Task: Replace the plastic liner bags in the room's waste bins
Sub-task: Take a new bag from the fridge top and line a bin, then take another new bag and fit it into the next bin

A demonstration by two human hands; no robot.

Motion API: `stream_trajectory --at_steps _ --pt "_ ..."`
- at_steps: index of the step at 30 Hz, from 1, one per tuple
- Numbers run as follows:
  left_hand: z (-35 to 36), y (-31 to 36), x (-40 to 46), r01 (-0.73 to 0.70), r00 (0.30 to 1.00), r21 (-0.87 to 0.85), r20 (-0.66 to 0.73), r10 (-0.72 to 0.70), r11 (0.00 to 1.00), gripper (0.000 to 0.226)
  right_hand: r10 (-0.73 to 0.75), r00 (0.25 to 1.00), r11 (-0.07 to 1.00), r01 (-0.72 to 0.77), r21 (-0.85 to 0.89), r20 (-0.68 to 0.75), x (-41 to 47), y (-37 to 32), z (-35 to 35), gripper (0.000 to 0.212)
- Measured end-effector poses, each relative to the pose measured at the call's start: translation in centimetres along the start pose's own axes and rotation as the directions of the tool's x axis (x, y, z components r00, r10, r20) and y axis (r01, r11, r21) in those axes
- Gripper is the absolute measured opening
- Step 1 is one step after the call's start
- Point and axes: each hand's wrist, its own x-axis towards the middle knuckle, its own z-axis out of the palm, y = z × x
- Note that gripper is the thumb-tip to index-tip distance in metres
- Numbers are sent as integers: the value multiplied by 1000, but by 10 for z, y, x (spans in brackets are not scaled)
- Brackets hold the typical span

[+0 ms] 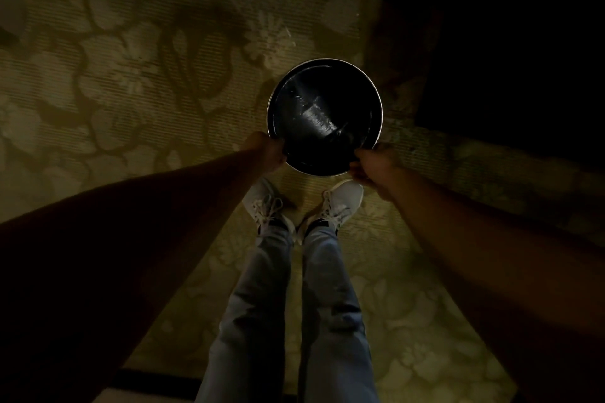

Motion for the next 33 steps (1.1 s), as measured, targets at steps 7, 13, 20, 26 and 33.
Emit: stream_trajectory --at_steps 7,13,20,26,33 --pt "28 -9 16 -9 1000 -96 3 9 995 31 -46 998 991 50 -127 36 27 12 15 30" --pt "31 -10 17 -9 1000 -102 26 11 995 36 -38 995 991 50 -122 92 31 14 10 35" --pt "10 21 -67 -92 995 -2 41 92 996 36 -103 983 979 127 -159 150 -59 -15 -10 32" --pt "-33 86 -235 -260 965 124 67 254 958 35 -166 973 945 204 -255 160 -221 -65 -58 26" --pt "-63 154 -429 -509 856 426 159 492 748 27 -386 916 859 401 -320 111 -418 -124 -121 26"
